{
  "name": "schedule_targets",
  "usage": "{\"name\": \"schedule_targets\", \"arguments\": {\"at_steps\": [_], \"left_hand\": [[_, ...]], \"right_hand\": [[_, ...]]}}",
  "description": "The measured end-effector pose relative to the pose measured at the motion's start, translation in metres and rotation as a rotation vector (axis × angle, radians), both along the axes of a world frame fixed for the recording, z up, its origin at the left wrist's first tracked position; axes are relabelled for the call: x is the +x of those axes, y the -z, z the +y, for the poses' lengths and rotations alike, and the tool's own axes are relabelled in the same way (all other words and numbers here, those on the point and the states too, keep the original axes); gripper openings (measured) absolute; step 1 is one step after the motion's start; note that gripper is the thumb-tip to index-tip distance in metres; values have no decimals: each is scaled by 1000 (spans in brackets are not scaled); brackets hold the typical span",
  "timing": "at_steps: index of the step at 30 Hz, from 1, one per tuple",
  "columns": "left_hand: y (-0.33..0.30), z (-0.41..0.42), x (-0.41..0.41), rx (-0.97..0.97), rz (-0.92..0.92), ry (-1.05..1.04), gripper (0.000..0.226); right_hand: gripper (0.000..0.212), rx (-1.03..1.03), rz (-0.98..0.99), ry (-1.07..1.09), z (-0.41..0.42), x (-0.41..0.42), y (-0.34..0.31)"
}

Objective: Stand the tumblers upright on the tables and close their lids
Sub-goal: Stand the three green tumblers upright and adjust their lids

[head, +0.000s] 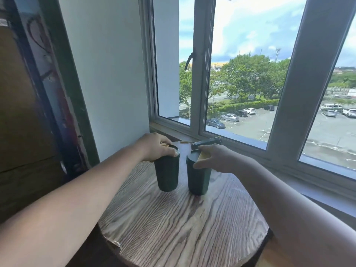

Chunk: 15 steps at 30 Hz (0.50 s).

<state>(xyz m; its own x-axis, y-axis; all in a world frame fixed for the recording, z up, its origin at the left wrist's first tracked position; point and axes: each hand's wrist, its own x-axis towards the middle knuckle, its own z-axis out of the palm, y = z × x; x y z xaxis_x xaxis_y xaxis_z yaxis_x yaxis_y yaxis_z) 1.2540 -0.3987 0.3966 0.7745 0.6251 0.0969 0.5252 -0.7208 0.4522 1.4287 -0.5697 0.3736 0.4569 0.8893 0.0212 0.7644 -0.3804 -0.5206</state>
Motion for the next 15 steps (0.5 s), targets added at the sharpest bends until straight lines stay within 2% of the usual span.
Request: {"name": "schedule_targets", "arguments": {"at_steps": [6, 11, 15], "left_hand": [[18, -5, 8, -21, 9, -9, 72], [32, -10, 7, 126, -13, -5, 77], [34, -12, 3, 162, -8, 20, 82]], "right_hand": [[81, 27, 15, -8, 0, 1, 2], [86, 59, 43, -9, 1, 5, 7], [86, 63, 36, -10, 1, 4, 7]]}}
